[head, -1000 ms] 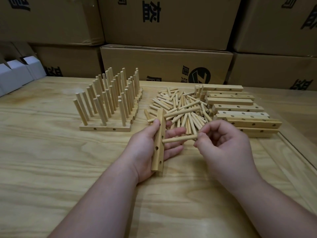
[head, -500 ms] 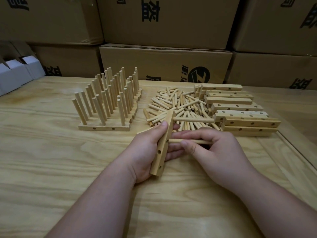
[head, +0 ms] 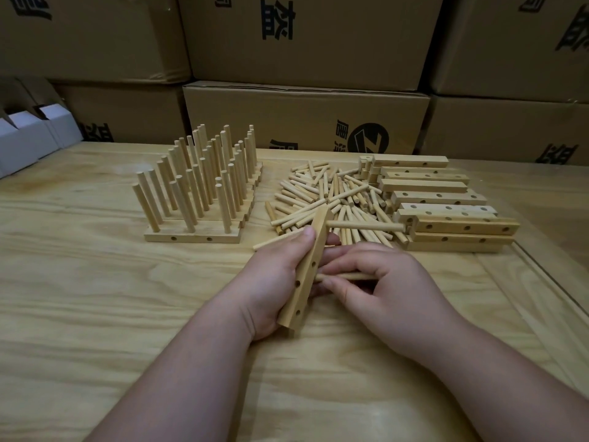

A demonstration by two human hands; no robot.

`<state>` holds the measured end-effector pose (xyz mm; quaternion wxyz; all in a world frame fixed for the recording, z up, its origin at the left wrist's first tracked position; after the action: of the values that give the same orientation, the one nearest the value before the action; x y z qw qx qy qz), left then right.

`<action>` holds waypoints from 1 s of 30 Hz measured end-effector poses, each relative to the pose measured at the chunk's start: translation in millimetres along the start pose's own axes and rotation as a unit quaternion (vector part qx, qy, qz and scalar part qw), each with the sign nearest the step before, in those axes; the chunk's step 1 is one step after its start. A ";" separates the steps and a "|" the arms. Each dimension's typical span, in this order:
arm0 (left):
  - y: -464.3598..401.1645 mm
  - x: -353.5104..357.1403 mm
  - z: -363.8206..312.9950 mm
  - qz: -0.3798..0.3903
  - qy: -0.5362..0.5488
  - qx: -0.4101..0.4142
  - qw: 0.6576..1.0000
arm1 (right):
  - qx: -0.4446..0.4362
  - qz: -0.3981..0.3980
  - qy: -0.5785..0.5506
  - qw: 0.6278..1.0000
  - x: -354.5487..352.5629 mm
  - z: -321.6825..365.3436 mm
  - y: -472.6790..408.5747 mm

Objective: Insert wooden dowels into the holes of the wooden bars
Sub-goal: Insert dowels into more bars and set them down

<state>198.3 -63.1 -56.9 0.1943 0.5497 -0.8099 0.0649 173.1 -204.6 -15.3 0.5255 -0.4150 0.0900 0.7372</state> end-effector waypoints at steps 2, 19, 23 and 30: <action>-0.3 -0.3 -0.4 0.000 0.019 0.000 1.000 | -0.011 -0.018 -0.009 1.000 0.2 1.6 1.6; -6.0 -3.7 2.0 0.012 0.079 0.006 0.997 | 0.041 -0.032 -0.108 0.993 -11.2 -4.3 1.6; -6.8 -4.4 2.5 0.013 0.065 0.006 0.998 | 0.041 -0.021 -0.160 0.986 -10.0 -8.5 2.0; -5.4 0.4 1.6 0.018 0.043 0.011 0.999 | 0.030 0.041 0.019 0.999 -7.4 -1.3 -1.4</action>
<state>202.7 -66.0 -58.8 0.2220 0.5334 -0.8099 0.1010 175.7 -209.9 -10.5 0.5051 -0.4091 0.1387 0.7472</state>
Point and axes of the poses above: each hand's wrist, its own y-axis away from the middle knuckle, its own x-axis out of the palm, z = x × y, the point moved 5 cm from there along -y, towards the middle knuckle, and after that the axes turned 8 degrees about z, right-handed, at the moved point
